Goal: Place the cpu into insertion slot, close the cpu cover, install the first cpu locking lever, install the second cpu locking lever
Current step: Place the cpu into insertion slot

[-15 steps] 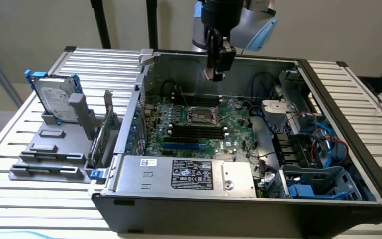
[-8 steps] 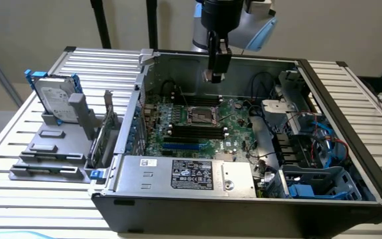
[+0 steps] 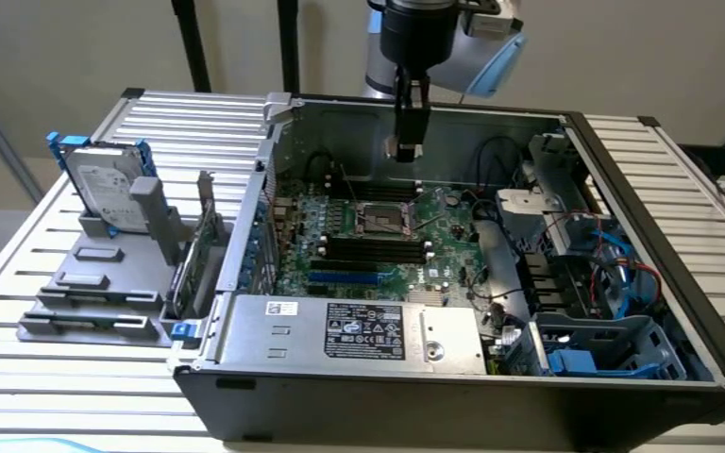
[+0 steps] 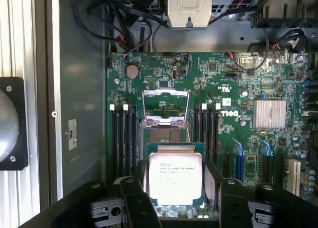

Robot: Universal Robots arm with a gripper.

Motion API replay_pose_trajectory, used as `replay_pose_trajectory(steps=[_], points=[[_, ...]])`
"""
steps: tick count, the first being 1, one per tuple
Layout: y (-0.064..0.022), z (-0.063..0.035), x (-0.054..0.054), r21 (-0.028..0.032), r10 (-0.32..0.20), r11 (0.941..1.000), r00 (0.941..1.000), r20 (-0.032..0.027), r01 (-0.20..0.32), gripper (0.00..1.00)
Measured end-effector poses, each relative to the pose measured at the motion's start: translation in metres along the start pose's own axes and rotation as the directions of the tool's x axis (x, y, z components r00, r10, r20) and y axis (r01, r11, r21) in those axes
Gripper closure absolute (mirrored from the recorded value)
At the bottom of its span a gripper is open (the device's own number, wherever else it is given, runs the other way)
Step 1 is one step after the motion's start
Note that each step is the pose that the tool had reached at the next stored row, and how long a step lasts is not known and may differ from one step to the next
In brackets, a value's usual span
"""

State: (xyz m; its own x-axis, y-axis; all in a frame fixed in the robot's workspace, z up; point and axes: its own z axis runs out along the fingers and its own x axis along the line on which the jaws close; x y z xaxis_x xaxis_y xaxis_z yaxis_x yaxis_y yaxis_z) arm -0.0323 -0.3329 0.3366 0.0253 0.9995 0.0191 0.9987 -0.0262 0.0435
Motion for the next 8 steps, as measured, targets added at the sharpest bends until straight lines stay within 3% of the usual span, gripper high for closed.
replay_pose_trajectory(steps=[8], points=[[-0.0046,0.0144,0.0,0.0005,0.0,1.0,1.0,-0.0002,0.0,0.46]])
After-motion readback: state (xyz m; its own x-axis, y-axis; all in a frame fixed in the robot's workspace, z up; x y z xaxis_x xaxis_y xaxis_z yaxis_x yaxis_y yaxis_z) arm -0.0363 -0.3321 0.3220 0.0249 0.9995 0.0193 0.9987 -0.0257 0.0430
